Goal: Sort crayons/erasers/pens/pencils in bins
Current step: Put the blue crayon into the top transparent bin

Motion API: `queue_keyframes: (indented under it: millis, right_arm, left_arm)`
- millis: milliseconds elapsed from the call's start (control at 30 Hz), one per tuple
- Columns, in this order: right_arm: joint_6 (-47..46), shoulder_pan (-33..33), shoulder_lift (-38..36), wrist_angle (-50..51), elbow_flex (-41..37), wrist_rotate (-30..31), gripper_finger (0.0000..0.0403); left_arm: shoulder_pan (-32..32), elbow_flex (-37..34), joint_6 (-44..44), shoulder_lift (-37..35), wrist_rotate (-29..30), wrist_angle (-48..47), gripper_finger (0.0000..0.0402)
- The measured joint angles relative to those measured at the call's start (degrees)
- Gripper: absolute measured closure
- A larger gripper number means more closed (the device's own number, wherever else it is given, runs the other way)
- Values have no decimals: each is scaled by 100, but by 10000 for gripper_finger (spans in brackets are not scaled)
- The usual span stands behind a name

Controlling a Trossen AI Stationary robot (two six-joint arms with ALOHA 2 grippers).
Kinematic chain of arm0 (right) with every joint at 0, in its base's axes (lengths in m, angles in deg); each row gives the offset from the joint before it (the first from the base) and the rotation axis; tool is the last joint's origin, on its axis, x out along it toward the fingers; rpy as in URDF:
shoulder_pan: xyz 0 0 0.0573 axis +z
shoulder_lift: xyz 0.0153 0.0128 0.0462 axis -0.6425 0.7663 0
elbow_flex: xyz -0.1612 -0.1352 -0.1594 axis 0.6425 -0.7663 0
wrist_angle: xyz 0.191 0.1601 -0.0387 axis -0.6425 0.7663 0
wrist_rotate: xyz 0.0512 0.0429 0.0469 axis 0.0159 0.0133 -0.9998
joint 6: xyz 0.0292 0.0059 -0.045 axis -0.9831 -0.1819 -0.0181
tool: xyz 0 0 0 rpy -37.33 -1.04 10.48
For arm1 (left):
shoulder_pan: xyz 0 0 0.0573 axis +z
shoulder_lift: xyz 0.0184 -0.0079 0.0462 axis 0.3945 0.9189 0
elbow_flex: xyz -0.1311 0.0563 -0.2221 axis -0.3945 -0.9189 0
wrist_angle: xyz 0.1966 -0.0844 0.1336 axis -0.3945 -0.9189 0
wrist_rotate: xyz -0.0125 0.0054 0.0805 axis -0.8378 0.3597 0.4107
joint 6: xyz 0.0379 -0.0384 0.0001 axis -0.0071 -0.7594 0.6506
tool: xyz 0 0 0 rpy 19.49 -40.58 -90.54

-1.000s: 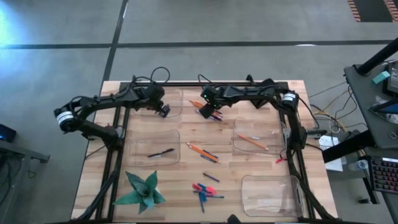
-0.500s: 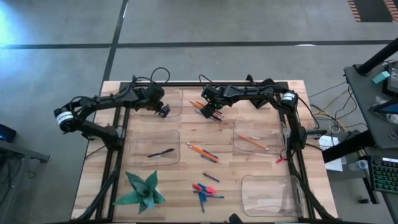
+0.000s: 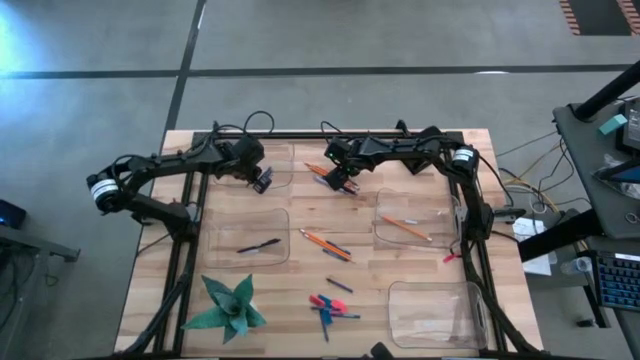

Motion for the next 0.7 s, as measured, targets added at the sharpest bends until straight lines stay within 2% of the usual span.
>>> queue_keyframes:
  millis: [700]
  right_arm:
    - [-106, -58, 0, -12, -13, 38, 227]
  left_arm:
    - [9, -11, -313, 0, 87, 151, 379]
